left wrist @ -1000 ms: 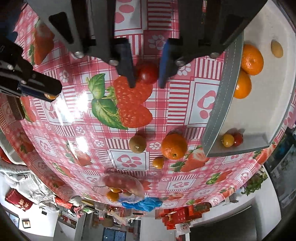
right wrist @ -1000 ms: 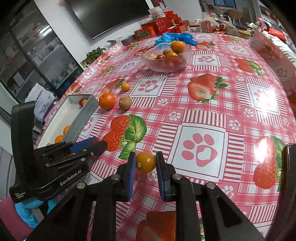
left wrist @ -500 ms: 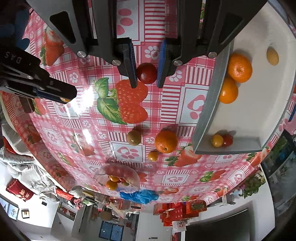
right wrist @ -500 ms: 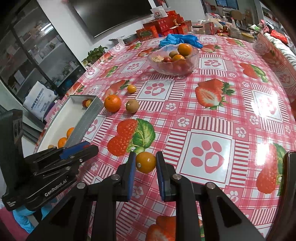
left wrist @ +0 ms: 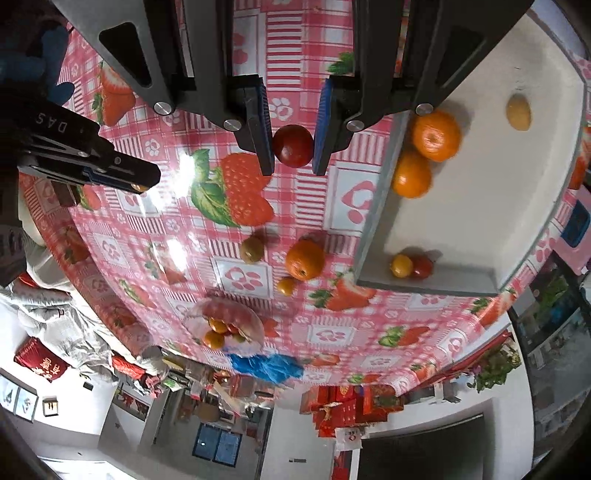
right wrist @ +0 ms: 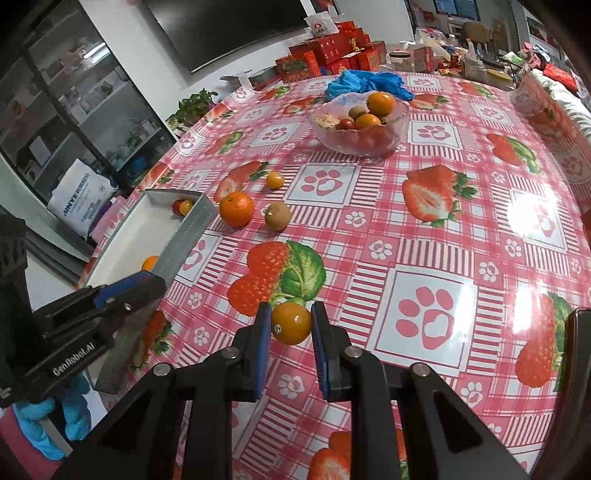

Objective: Organize fruits
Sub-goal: 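Carry both tomatoes into the white tray and open both grippers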

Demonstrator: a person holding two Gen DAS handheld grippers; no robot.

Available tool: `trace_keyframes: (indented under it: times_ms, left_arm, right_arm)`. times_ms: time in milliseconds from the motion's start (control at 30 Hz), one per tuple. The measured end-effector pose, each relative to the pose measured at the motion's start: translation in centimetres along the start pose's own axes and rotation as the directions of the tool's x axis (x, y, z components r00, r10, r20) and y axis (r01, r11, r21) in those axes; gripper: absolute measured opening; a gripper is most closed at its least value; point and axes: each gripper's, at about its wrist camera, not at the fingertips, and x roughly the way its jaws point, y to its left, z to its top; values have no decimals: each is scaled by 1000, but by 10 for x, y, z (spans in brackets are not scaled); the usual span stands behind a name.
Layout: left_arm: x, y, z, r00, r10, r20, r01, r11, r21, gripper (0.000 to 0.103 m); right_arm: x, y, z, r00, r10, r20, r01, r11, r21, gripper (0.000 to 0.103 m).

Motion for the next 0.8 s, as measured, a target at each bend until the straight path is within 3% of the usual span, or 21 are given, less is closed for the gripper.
trace_keyframes:
  times_ms: [467, 800]
  left_arm:
    - [-24, 41, 3, 998, 35, 58, -32, 998, -57, 22]
    - [-30, 78, -2, 995, 66, 78, -58, 993, -106, 22]
  right_arm:
    - [4, 35, 15, 1000, 10, -4, -11, 998, -60, 23]
    - [24, 86, 27, 999, 37, -40, -42, 990, -136, 23]
